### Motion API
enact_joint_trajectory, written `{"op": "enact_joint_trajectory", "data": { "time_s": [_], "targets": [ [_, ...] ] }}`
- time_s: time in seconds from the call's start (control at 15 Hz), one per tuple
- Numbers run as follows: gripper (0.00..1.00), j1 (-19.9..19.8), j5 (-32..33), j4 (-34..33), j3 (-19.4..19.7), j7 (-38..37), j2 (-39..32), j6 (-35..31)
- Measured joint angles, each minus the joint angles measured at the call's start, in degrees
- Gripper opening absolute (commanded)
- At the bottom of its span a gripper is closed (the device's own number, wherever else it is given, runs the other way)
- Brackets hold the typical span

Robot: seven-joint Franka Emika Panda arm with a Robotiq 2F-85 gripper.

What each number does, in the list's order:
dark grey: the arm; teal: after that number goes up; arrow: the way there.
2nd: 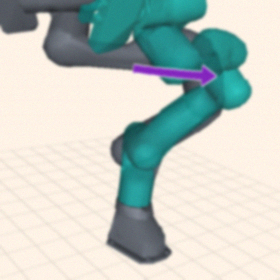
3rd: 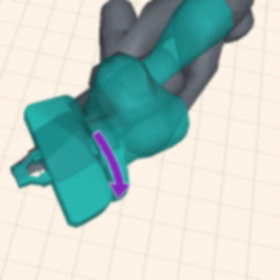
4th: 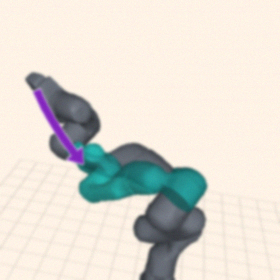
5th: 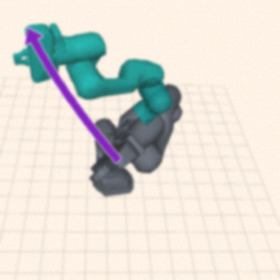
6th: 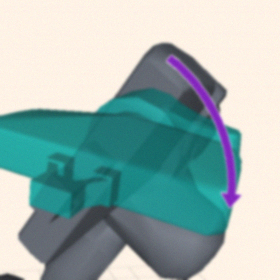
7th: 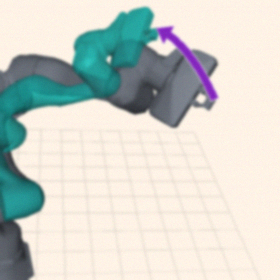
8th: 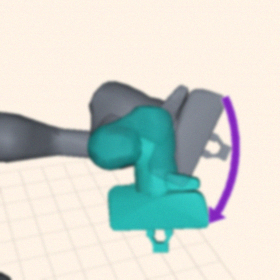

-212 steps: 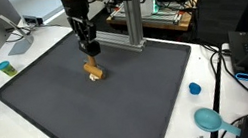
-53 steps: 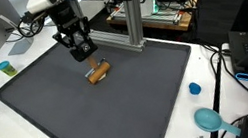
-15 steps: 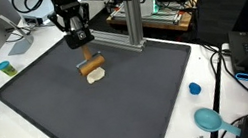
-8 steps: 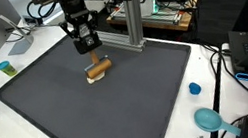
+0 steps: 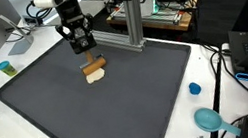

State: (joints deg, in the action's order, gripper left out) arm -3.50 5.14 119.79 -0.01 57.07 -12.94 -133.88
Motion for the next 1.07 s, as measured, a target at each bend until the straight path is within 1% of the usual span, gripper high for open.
{"op": "enact_joint_trajectory", "data": {
  "time_s": [0.13,0.27,0.47,0.6,0.67,0.87,1.0,1.07],
  "targets": [
    [0.22,-0.3,2.9,-0.4,1.4,-2.6,-0.6,2.5],
    [0.22,-1.0,1.9,-0.4,1.6,-3.2,-0.6,2.8],
    [0.22,-1.6,-7.9,-0.1,0.0,-2.8,1.8,2.4],
    [0.22,-1.5,-13.7,0.8,-1.1,-3.2,6.2,2.7],
    [0.22,-1.2,-14.9,1.8,-1.3,-4.7,9.0,2.4],
    [0.22,0.5,-13.8,7.4,-1.4,-13.1,18.7,-0.8],
    [0.22,1.7,-10.2,12.3,-1.7,-21.1,25.2,-3.0],
    [0.22,1.5,-7.8,15.0,-2.5,-25.8,28.5,-3.5]
  ]
}}
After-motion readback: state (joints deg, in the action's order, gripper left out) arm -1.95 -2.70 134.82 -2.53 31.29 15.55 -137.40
